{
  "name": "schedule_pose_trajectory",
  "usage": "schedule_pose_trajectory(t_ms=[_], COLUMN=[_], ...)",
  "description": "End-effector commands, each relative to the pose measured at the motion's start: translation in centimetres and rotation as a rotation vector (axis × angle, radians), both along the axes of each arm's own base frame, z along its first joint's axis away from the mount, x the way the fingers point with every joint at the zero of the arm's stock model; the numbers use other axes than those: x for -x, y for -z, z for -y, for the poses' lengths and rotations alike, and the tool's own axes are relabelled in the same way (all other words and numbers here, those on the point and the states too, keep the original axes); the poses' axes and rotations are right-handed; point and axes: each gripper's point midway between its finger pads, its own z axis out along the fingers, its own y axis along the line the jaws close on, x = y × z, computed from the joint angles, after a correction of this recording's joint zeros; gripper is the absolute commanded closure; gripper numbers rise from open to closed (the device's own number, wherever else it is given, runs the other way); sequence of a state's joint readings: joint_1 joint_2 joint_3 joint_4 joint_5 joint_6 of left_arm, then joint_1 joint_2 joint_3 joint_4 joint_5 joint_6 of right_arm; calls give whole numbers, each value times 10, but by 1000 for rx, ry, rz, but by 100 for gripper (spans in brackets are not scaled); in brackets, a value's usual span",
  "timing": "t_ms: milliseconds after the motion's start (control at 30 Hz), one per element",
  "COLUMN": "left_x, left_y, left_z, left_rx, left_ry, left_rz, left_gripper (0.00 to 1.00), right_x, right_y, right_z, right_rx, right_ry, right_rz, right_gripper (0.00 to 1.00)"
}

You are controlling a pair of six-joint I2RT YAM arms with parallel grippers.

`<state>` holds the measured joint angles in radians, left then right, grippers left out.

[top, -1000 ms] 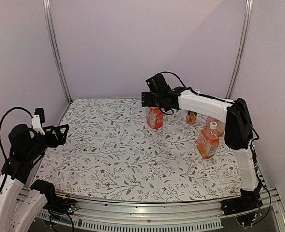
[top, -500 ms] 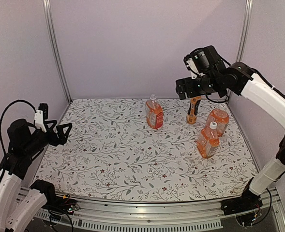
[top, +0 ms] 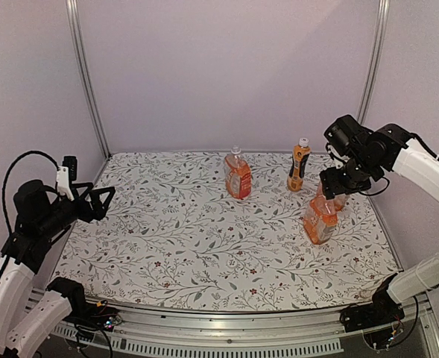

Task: Unscrew the bottle caps

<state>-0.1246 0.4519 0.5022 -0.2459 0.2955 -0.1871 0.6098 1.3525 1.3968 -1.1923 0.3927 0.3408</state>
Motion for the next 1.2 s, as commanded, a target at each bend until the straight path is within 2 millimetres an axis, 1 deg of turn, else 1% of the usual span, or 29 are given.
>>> schedule_pose_trajectory(t_ms=[0, 167, 333, 400, 567, 600, 667, 700, 900, 967, 1000, 1033, 1067, 1133, 1167], left_x=[1, 2, 2, 3, 3, 3, 3, 3, 6, 6, 6, 6, 6, 8, 9], left_y=[-11, -11, -10, -9, -11, -10, -10, -11, -13, -13, -13, -13, -13, -15, -16], left_z=[3, 4, 4, 4, 4, 4, 4, 5, 6, 6, 6, 6, 7, 9, 11], left_rx=[-3, -12, -20, -24, -34, -36, -36, -36, -60, -63, -62, -62, -62, -68, -73], left_ry=[17, 20, 25, 25, 28, 30, 30, 35, 47, 47, 48, 51, 54, 71, 85], left_rz=[23, 28, 27, 29, 37, 37, 36, 39, 60, 60, 59, 59, 58, 66, 74], left_gripper=[2, 2, 2, 2, 3, 2, 2, 3, 4, 4, 4, 4, 5, 6, 7], right_x=[-6, -18, -26, -27, -26, -25, -24, -23, -19, -19, -19, -18, -17, -16, -15], right_y=[7, 18, 24, 26, 34, 35, 39, 41, 46, 47, 46, 47, 47, 46, 43], right_z=[-5, -9, -16, -16, -11, -10, -9, -9, -6, -5, -4, -4, -5, -8, -11], right_rx=[-87, -76, -81, -83, -57, -53, -49, -48, -26, -19, -17, -14, -17, -35, -49], right_ry=[16, 14, -5, -2, 15, 16, 18, 16, 19, 21, 21, 21, 20, 8, -2], right_rz=[-18, -42, -70, -73, -84, -88, -98, -107, -137, -140, -141, -146, -150, -160, -164], right_gripper=[27, 40, 46, 49, 52, 54, 62, 63, 64, 66, 68, 72, 78, 97, 100])
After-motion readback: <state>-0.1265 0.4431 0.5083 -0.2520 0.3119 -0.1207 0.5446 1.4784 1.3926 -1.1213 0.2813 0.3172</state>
